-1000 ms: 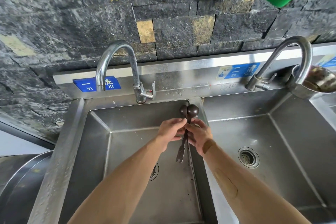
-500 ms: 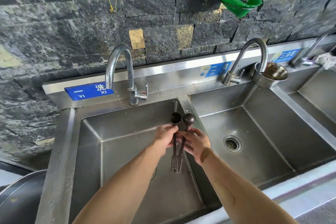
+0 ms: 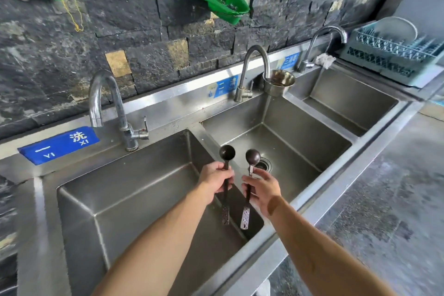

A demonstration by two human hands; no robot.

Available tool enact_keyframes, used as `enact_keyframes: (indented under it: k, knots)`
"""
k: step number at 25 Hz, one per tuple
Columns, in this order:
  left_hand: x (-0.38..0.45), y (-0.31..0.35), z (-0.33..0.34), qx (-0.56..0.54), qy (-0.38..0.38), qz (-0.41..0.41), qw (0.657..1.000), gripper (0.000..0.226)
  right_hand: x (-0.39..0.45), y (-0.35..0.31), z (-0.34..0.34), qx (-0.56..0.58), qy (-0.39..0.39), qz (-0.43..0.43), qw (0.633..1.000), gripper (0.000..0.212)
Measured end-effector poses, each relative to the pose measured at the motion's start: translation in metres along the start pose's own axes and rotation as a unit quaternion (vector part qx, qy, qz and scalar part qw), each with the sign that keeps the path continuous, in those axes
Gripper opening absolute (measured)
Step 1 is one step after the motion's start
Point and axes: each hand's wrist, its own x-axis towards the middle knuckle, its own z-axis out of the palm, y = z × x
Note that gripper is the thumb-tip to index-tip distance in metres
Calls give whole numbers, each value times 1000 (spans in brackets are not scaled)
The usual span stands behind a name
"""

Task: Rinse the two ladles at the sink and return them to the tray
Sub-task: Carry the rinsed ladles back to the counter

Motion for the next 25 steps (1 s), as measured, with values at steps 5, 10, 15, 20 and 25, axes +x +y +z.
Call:
enact_keyframes:
  k: [5,10,15,20,25]
  knots:
    - [-7,-3,72,58,-71,4,996,8,-26,-14,-72,35,85,-35,995,33]
    - [-26,-15,164,76,-163,1,984,12,-53,-22,-158,86,134,-52,986,28]
    - [-62,-44,263,114,-235,-28,965,13,-83,-15,-257,133,197,-64,969,29]
    - [-113,-85,362,163,-288,-39,943,13,-121,1,-371,183,261,-62,946,33]
    - [-172,-131,458,220,-308,-45,925,23,-174,19,-481,216,314,-67,922,26]
